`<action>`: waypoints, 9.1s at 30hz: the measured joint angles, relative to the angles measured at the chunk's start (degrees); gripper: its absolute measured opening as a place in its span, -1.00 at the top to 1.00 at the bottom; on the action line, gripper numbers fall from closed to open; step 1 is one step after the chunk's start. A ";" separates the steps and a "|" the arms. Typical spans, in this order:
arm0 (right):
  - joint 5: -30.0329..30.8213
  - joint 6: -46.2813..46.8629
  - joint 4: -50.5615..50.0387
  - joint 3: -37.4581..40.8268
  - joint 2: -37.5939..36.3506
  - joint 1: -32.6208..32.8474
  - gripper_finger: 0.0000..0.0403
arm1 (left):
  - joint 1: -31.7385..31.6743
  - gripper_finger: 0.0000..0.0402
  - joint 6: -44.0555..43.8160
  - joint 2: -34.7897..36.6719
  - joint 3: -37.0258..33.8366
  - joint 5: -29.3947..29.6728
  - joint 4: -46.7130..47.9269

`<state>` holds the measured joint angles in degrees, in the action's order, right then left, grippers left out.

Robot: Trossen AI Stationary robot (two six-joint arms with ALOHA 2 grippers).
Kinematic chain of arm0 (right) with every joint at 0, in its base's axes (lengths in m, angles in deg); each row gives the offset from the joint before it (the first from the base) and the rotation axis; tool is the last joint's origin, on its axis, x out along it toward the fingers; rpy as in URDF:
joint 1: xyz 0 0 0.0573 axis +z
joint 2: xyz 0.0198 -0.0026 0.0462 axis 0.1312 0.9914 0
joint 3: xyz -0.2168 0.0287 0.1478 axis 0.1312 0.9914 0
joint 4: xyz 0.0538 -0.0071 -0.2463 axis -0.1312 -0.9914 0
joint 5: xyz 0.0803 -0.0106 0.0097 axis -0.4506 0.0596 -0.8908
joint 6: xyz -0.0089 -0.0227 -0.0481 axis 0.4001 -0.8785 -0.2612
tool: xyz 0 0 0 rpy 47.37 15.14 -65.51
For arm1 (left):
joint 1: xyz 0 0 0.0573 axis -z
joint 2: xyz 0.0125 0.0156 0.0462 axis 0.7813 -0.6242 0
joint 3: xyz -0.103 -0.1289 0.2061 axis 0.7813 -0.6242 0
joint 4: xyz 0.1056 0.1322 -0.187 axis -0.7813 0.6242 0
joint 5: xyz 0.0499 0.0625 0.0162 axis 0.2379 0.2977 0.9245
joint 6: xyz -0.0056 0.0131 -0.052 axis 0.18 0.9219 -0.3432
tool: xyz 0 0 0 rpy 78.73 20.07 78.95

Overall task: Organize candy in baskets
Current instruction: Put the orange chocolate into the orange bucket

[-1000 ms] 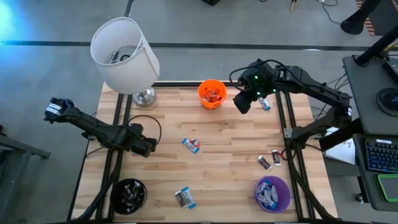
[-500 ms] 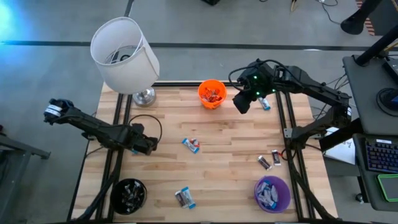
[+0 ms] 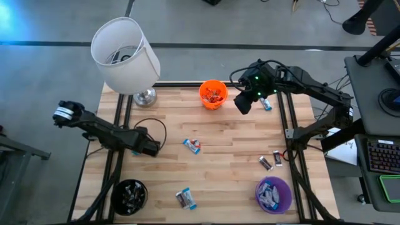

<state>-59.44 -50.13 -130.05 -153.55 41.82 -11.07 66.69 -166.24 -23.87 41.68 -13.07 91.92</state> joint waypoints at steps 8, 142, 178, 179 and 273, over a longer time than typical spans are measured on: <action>0.00 -0.39 -0.03 0.00 0.00 0.00 0.61 | -0.07 0.52 3.61 -4.44 2.59 0.14 -0.71; 0.02 0.23 0.03 27.27 -14.29 -1.15 0.61 | -40.39 0.46 83.95 -13.47 53.77 -4.31 12.17; -10.64 3.67 30.63 27.15 -1.92 8.27 0.61 | -22.49 0.46 80.38 2.15 43.84 -10.08 7.24; -10.65 3.65 31.52 27.12 -1.92 8.62 0.61 | -21.12 0.46 79.84 2.46 43.84 -10.08 8.18; -2.91 -12.43 41.07 8.66 40.22 14.23 0.09 | 6.80 0.43 53.90 13.54 43.43 -11.17 23.20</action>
<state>-62.35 -62.56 -88.99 -144.89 82.04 3.16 73.48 -112.34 -10.33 85.11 -24.23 115.12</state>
